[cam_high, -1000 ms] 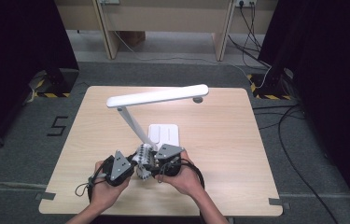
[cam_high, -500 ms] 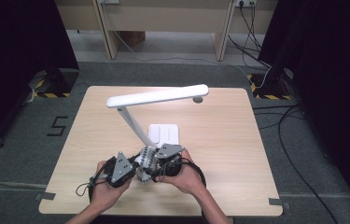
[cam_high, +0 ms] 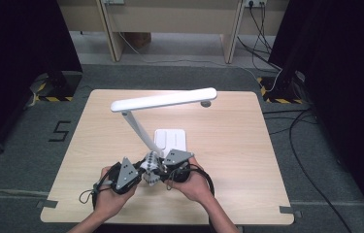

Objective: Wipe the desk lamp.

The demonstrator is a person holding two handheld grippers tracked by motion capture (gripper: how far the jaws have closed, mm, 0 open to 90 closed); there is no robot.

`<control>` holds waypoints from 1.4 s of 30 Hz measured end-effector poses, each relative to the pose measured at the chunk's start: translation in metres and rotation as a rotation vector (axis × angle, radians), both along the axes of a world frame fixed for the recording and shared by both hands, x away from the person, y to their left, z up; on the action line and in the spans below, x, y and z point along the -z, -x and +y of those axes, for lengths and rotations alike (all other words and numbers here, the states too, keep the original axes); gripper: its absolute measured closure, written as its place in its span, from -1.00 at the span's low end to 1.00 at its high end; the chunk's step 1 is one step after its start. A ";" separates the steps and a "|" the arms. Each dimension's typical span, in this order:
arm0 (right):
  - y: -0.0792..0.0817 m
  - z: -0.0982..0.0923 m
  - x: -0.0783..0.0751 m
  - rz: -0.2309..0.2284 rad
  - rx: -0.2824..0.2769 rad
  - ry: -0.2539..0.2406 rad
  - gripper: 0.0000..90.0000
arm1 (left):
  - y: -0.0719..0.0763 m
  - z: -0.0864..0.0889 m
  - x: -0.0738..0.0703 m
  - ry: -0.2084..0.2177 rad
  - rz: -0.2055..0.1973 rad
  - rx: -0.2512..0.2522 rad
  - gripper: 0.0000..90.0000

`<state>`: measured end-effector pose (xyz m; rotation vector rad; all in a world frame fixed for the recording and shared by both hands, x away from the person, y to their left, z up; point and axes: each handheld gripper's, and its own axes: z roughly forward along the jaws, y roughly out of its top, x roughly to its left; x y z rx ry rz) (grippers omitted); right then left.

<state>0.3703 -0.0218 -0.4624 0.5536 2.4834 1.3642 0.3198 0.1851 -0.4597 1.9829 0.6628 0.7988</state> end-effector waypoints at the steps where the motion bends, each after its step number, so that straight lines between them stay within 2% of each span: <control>1: 0.001 0.000 -0.001 -0.002 0.006 0.002 0.48 | 0.000 0.000 0.000 0.001 0.000 0.000 0.76; 6: 0.002 -0.001 -0.003 -0.018 0.011 0.000 0.63 | -0.001 -0.001 -0.002 0.004 -0.007 -0.002 0.73; 7: 0.002 -0.001 -0.004 -0.034 0.014 0.004 0.64 | -0.002 -0.001 -0.003 0.005 -0.009 -0.003 0.69; 11: 0.003 -0.002 -0.007 -0.034 0.031 -0.007 0.66 | -0.002 0.002 -0.007 0.031 -0.017 -0.013 0.42; 12: 0.002 -0.003 -0.008 -0.047 0.035 -0.003 0.66 | -0.002 0.003 -0.008 0.034 -0.016 -0.016 0.36; 13: 0.003 -0.004 -0.010 -0.036 0.043 -0.003 0.66 | -0.001 0.004 -0.010 0.038 -0.015 -0.014 0.29; 17: -0.001 -0.009 -0.013 -0.053 0.059 0.014 0.66 | 0.001 0.010 -0.017 0.069 -0.008 -0.024 0.12; 22: -0.003 -0.015 -0.016 -0.056 0.088 0.018 0.65 | 0.004 0.019 -0.032 0.106 -0.015 -0.032 0.07; 26: -0.005 -0.020 -0.018 -0.066 0.105 0.019 0.65 | 0.005 0.031 -0.047 0.134 -0.021 -0.067 0.04; 28: -0.006 -0.023 -0.020 -0.071 0.113 0.011 0.65 | 0.003 0.038 -0.049 0.123 -0.014 -0.084 0.03; 32: -0.008 -0.029 -0.029 -0.092 0.130 -0.011 0.65 | -0.004 0.050 -0.032 0.093 0.041 -0.093 0.04; 35: -0.010 -0.033 -0.042 -0.111 0.140 -0.031 0.65 | -0.015 0.051 -0.012 0.097 0.120 -0.098 0.14; 39: -0.013 -0.033 -0.062 -0.147 0.152 -0.056 0.64 | -0.036 0.041 0.012 0.124 0.204 -0.078 0.28; 42: -0.018 -0.030 -0.078 -0.189 0.157 -0.078 0.64 | -0.046 0.028 0.025 0.132 0.220 -0.057 0.34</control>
